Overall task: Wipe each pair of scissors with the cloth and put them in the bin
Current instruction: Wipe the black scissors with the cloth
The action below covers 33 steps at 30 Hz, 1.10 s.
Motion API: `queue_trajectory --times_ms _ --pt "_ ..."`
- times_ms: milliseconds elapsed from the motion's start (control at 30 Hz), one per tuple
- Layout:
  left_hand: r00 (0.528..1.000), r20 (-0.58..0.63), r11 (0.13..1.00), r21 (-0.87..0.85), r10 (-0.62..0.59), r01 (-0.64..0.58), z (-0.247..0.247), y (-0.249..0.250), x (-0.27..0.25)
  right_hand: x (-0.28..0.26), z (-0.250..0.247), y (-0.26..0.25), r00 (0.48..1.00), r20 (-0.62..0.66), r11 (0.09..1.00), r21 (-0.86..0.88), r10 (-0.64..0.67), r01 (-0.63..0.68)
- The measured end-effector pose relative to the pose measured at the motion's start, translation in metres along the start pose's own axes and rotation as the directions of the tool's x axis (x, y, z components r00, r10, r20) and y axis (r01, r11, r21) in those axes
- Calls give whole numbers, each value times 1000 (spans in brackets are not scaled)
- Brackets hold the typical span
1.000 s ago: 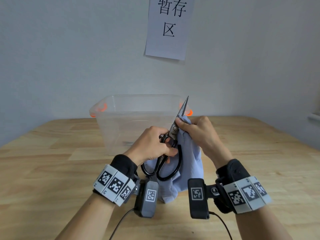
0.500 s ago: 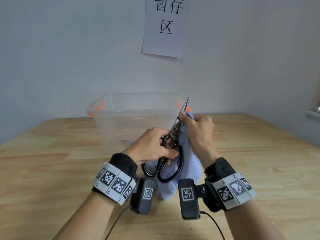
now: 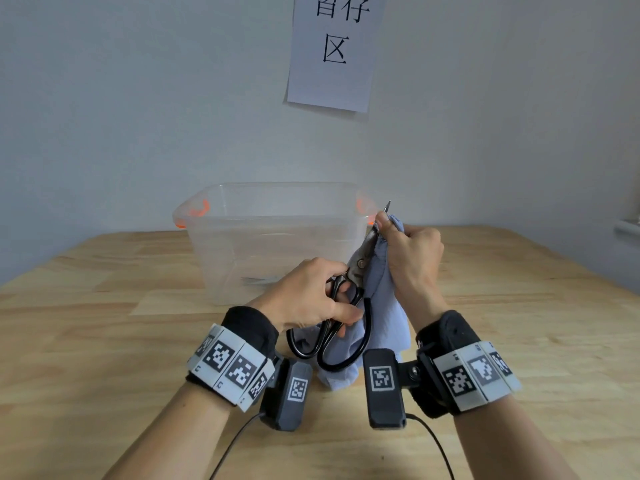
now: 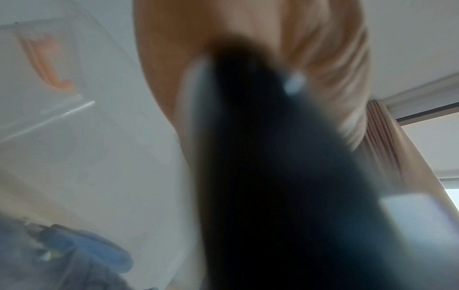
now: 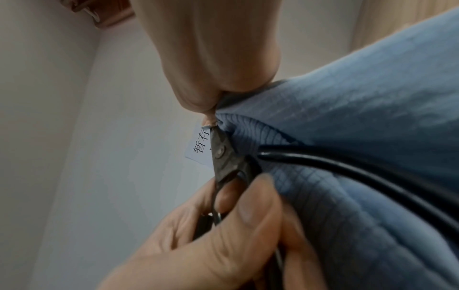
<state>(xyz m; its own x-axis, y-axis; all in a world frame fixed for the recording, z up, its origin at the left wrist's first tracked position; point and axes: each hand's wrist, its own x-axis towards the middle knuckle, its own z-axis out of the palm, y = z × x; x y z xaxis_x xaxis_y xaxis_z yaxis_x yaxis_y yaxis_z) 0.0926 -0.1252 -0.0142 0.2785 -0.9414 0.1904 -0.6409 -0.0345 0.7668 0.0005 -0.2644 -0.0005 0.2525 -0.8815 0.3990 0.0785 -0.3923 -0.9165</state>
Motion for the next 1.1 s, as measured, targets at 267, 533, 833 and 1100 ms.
queue_trajectory --times_ms 267,533,833,1100 --pt "999 47 999 -42 -27 29 4 -5 0 13 -7 6 999 -42 998 57 33 -31" --pt "990 -107 993 -93 -87 78 2 -8 4 17 -7 6 985 128 981 143 114 -132" --pt "948 -283 967 -243 -143 73 -5 -7 7 13 -8 -1 846 481 959 35 231 -282" --pt "940 -295 963 -253 -170 95 -4 -2 6 12 -10 -7 701 676 856 204 227 -475"
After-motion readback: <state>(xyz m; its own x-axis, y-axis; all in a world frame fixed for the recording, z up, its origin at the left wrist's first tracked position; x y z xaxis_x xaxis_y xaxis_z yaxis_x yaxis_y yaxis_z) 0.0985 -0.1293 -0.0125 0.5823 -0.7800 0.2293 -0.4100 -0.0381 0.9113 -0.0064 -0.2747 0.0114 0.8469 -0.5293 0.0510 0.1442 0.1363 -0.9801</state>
